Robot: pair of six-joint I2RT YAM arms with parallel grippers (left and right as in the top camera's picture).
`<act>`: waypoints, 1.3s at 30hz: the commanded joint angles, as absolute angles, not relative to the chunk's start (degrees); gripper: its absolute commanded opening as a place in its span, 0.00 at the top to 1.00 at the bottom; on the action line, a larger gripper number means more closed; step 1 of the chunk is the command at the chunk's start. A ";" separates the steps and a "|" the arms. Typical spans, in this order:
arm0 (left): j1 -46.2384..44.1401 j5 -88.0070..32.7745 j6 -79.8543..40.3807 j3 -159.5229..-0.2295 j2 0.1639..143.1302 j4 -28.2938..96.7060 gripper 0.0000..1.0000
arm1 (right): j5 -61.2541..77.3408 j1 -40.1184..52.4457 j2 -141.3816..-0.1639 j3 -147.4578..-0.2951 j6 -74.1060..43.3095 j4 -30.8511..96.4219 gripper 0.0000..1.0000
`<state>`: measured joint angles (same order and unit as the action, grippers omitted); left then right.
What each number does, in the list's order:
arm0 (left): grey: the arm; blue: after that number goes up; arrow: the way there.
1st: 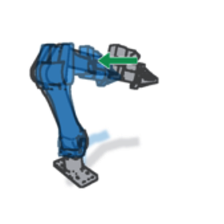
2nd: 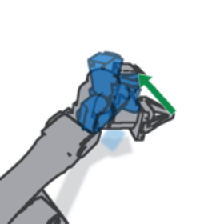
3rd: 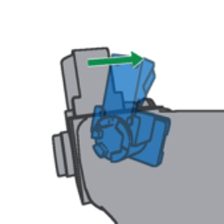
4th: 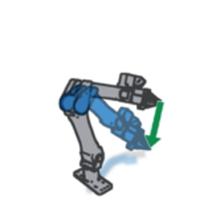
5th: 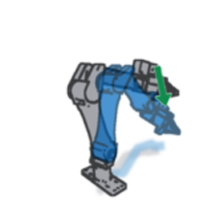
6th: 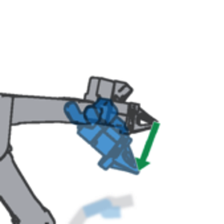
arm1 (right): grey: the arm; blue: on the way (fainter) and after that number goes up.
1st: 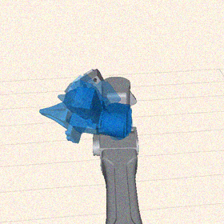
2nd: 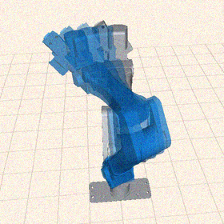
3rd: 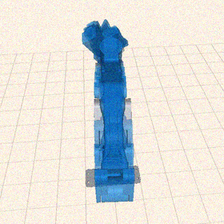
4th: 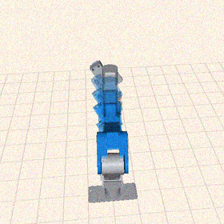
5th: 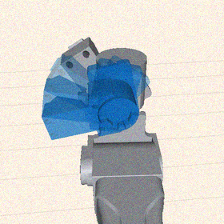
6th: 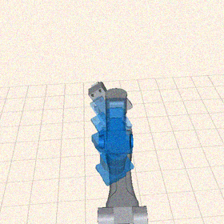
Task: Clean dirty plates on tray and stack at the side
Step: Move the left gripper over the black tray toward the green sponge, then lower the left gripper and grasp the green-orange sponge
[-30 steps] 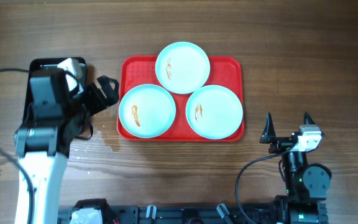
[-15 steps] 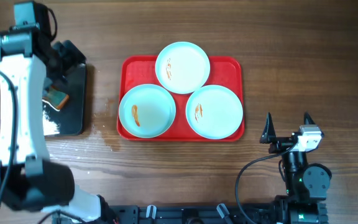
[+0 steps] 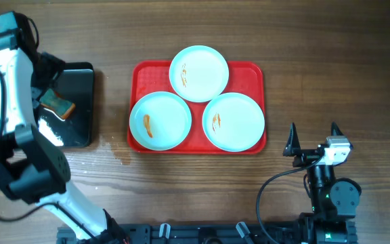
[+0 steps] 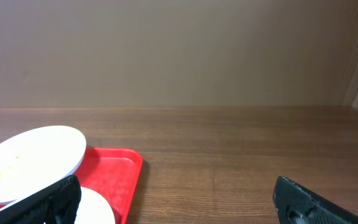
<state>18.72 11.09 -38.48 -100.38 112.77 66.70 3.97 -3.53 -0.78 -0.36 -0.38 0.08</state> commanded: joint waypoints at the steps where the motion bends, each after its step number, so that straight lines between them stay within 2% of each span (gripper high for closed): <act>1: 19.42 12.12 -39.48 -101.14 118.43 66.06 0.14 | 3.16 -3.73 -0.27 -0.30 -1.52 -0.03 0.00; 5: 20.10 12.69 -39.48 -101.14 123.63 64.66 0.20 | 3.16 -3.73 -0.27 -0.30 -1.54 -0.03 0.00; 18: 21.65 12.51 -39.24 -101.14 130.85 63.81 0.22 | 3.16 -3.73 -0.27 -0.30 -1.52 -0.03 0.00; 21: 21.65 12.49 -39.24 -101.14 130.85 63.59 0.43 | 3.16 -3.73 -0.27 -0.30 -1.54 -0.03 0.00; 25: 21.65 12.51 -39.24 -101.14 130.85 63.59 0.60 | 3.16 -3.73 -0.27 -0.30 -1.52 -0.03 0.00; 26: 21.65 12.51 -39.24 -101.14 130.85 63.61 0.72 | 3.16 -3.73 -0.27 -0.30 -1.52 -0.03 0.00; 27: 21.65 12.51 -39.24 -101.14 130.85 63.70 0.91 | 3.16 -3.73 -0.27 -0.30 -1.52 -0.03 0.00; 28: 21.65 12.51 -39.24 -101.14 130.85 63.83 0.96 | 3.16 -3.73 -0.27 -0.30 -1.52 -0.03 0.00; 39: 21.65 7.07 -39.27 -101.93 128.40 65.14 0.96 | 3.16 -3.73 -0.27 -0.30 -1.52 -0.03 0.00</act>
